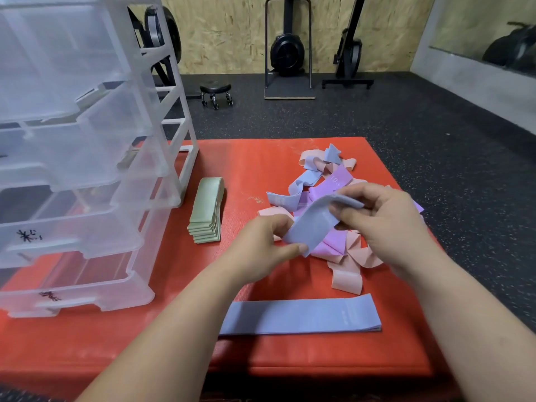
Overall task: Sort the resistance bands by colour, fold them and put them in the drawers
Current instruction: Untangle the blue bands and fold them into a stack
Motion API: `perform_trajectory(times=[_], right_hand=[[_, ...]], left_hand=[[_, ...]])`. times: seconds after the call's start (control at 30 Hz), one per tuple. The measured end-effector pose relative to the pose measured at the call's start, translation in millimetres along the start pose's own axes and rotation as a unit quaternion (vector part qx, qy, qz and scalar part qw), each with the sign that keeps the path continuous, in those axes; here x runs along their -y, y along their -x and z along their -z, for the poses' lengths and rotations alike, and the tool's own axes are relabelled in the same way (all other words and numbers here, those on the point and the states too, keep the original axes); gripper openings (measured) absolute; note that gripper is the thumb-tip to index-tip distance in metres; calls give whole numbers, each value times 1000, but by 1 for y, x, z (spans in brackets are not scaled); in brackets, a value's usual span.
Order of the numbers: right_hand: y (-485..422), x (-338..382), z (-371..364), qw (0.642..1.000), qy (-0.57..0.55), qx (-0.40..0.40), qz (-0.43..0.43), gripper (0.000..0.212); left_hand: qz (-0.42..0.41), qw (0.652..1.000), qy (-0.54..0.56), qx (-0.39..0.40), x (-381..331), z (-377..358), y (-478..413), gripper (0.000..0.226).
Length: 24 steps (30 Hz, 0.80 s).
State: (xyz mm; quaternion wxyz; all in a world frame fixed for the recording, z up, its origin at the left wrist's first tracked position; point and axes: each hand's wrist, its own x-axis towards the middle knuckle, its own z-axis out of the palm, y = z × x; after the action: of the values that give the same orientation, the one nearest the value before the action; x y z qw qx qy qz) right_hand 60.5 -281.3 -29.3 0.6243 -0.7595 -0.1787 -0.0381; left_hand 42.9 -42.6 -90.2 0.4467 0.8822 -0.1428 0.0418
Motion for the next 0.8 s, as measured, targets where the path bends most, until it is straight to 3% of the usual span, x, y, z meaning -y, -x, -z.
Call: perform_trajectory(times=[0.13,0.27,0.43,0.63,0.8], right_hand=[[-1,-5,12,995,7,-100,-7,18],[-2,-25,34,979,133,-148,-42,13],[2,-34,50,946,298,-114,-62,14],[12,-27,52,932,352,-55,-69,23],[22,-22,51,920,386,-4,-73,22]], left_hand=[[24,998,-61,-15,5,7,5,30],[16,997,-59,-41,6,22,9,12],[24,996,-78,-16,16,42,18,22],[98,989,-87,-74,24,58,30,28],[151,981,-19,-117,25,68,43,31]])
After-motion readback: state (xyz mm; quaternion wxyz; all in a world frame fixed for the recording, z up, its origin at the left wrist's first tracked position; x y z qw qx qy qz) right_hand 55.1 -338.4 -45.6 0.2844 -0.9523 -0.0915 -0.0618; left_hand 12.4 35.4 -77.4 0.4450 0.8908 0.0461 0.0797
